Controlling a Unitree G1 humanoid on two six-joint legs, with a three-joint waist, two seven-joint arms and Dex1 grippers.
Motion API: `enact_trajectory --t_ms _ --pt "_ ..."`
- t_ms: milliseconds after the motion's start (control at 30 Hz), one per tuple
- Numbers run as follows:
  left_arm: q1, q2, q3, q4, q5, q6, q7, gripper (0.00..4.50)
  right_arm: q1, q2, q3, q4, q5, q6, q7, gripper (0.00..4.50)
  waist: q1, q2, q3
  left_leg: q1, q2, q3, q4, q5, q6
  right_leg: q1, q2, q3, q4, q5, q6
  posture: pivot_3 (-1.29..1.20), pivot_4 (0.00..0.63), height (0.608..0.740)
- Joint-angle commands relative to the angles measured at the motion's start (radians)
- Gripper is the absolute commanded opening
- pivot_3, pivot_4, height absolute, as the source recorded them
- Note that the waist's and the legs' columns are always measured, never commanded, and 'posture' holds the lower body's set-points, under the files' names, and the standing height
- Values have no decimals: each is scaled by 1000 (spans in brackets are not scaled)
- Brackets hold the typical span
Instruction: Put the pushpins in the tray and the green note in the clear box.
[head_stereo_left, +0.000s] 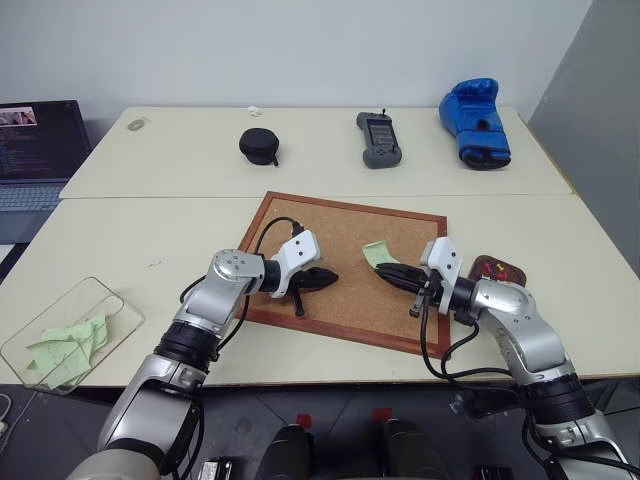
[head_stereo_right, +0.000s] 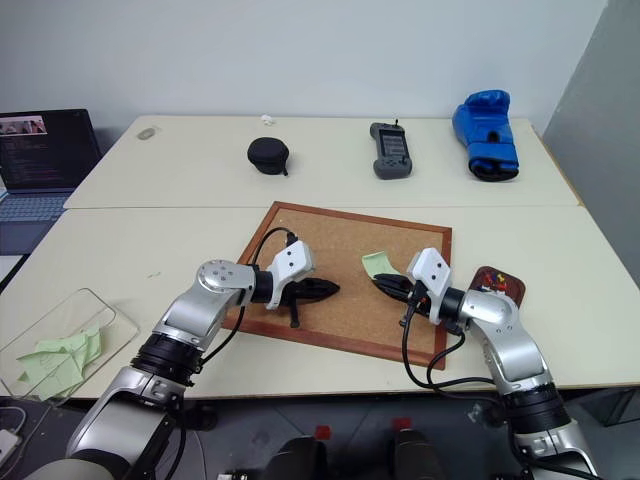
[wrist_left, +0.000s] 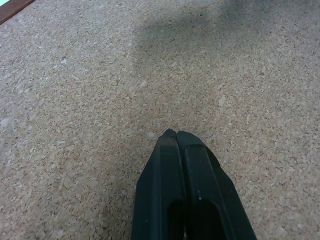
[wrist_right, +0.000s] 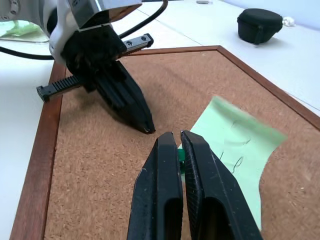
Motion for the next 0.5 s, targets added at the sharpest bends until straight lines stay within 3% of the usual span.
enact_trajectory --t_ms 33,133,167,500 --pt "19 5 -21 36 39 7 16 0 1 -16 -28 -51 11 -6 -6 27 0 0 0 0 0 0 0 0 0 0 0 0 0 0 0 0 150 740" --pt "3 -27 45 29 -36 72 36 0 -7 -34 -27 -56 -11 -32 -10 27 0 0 0 0 0 0 0 0 0 0 0 0 0 0 0 0 150 740" --pt "-7 -42 82 13 -91 142 30 394 -10 -42 -27 -60 -18 -42 -9 0 1 0 0 0 0 0 0 0 0 0 0 0 0 0 0 0 150 740" --pt "-55 -74 371 -153 -479 733 88 2075 -13 -111 4 -98 -121 -185 -2 0 -2 -5 4 -13 1 -6 1 0 0 -14 0 -2 2 1 -1 0 150 740"
